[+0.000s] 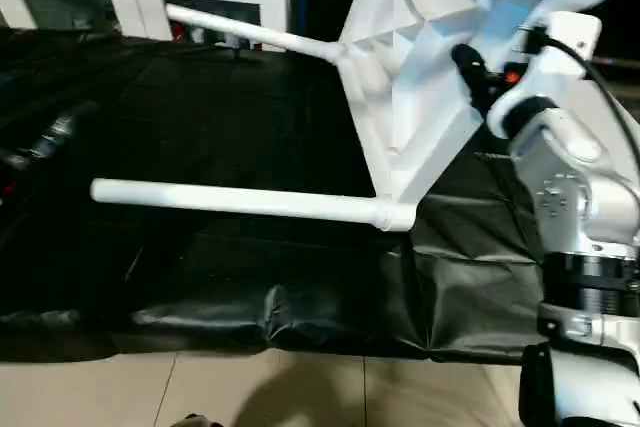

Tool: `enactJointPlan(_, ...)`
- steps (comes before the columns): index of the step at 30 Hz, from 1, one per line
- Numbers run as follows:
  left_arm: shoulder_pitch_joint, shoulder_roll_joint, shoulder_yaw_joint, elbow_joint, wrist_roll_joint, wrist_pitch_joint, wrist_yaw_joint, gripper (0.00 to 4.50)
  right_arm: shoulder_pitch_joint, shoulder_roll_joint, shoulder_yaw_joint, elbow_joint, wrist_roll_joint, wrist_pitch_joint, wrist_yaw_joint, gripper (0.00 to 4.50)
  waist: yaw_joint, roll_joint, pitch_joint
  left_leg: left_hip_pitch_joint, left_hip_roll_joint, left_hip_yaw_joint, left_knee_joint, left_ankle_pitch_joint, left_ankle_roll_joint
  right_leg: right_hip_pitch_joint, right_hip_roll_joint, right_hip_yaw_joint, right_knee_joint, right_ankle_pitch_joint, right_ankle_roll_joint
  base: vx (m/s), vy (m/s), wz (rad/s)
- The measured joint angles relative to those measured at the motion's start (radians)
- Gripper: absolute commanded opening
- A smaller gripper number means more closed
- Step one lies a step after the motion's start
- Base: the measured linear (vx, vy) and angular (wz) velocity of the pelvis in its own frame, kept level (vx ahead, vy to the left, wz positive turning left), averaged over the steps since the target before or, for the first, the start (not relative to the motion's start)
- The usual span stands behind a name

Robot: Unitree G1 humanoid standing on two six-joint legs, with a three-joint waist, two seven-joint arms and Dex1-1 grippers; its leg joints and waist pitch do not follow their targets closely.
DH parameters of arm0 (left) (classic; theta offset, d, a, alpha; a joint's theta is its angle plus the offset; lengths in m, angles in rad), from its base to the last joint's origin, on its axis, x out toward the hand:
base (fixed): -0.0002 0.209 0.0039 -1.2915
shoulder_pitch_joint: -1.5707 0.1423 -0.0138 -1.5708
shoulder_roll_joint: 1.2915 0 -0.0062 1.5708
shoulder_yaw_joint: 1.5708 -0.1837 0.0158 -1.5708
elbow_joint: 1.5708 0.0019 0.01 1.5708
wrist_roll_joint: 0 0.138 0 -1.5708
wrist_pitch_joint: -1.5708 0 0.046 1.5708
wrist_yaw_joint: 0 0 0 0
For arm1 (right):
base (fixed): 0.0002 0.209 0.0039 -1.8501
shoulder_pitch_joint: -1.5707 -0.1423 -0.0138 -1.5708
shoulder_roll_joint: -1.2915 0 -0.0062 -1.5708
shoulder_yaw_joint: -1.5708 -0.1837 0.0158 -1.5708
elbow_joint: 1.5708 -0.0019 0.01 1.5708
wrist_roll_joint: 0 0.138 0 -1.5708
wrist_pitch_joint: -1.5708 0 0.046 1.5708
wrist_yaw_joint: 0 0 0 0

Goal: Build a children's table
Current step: Flip table

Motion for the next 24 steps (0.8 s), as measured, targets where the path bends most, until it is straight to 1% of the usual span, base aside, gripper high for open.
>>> enactJointPlan(1, -0.002, 0.018, -0.026, -0.021, 0.014, 0.021, -0.006, 4.5, 0.005, 0.013, 0.011, -0.027, -0.018, 0.009, -0.019, 1.96, 0.0, -0.002, -0.001, 0.0, 0.0, 0.0, 0.0, 0.0, 0.0, 0.0, 0.0, 0.0, 0.0, 0.0, 0.0, 0.0, 0.0, 0.0)
enactJointPlan(3, -0.003, 0.025, -0.068, -0.048, 0.031, 0.038, -0.025, 4.5, 0.009, 0.029, 0.03, -0.059, -0.042, 0.018, -0.043, 1.95, -0.001, -0.002, -0.002, 0.0, 0.0, -0.001, 0.0, 0.0, 0.0, 0.0, 0.0, 0.0, 0.0, 0.0, 0.0, 0.0, 0.0, 0.0)
enactJointPlan(6, -0.004, 0.016, -0.163, -0.06, 0.074, 0.05, -0.065, 4.5, 0.029, 0.06, 0.07, -0.118, -0.073, 0.028, -0.074, 1.95, -0.001, -0.006, -0.004, 0.0, 0.0, -0.002, 0.0, 0.0, -0.001, 0.0, 0.001, 0.0, 0.0, 0.0, 0.0, 0.0, 0.0, 0.0)
enactJointPlan(7, -0.003, 0.008, -0.204, -0.062, 0.086, 0.052, -0.08, 4.5, 0.028, 0.067, 0.091, -0.13, -0.083, 0.031, -0.082, 1.95, -0.004, -0.008, -0.005, 0.0, 0.0, -0.004, 0.0, 0.001, -0.001, 0.0, 0.002, 0.001, 0.0, 0.0, 0.0, 0.0, 0.0, 0.0)
enactJointPlan(9, -0.004, -0.004, -0.245, -0.068, 0.091, 0.058, -0.089, 4.5, 0.028, 0.076, 0.11, -0.143, -0.087, 0.032, -0.09, 1.95, -0.008, -0.011, -0.007, 0.0, 0.0, -0.006, 0.0, 0.001, -0.002, 0.0, 0.004, 0.0, 0.0, 0.0, 0.0, 0.0, 0.0, 0.0)
enactJointPlan(15, -0.029, -0.044, -0.3, -0.079, 0.089, 0.096, -0.089, 4.5, 0.033, 0.121, 0.132, -0.171, -0.125, 0.04, -0.106, 1.93, -0.01, -0.015, -0.01, 0.001, 0.0, -0.007, -0.001, 0.001, -0.003, 0.0, 0.005, 0.0, 0.0, 0.0, 0.0, 0.0, 0.0, 0.0)
enactJointPlan(19, -0.034, -0.074, -0.327, -0.081, 0.089, 0.116, -0.105, 4.5, 0.039, 0.141, 0.17, -0.201, -0.153, 0.041, -0.113, 1.93, -0.012, -0.016, -0.011, 0.002, 0.0, -0.008, -0.001, 0.002, -0.004, 0.0, 0.005, 0.0, 0.001, 0.0, -0.001, 0.0, 0.0, 0.0)
enactJointPlan(24, -0.034, -0.078, -0.345, -0.084, 0.081, 0.122, -0.138, 4.5, 0.051, 0.163, 0.183, -0.214, -0.176, 0.044, -0.122, 1.93, -0.013, -0.019, -0.015, 0.003, 0.0, -0.009, -0.001, 0.002, -0.005, 0.0, 0.006, 0.0, 0.002, 0.001, -0.001, 0.0, 0.0, 0.0)
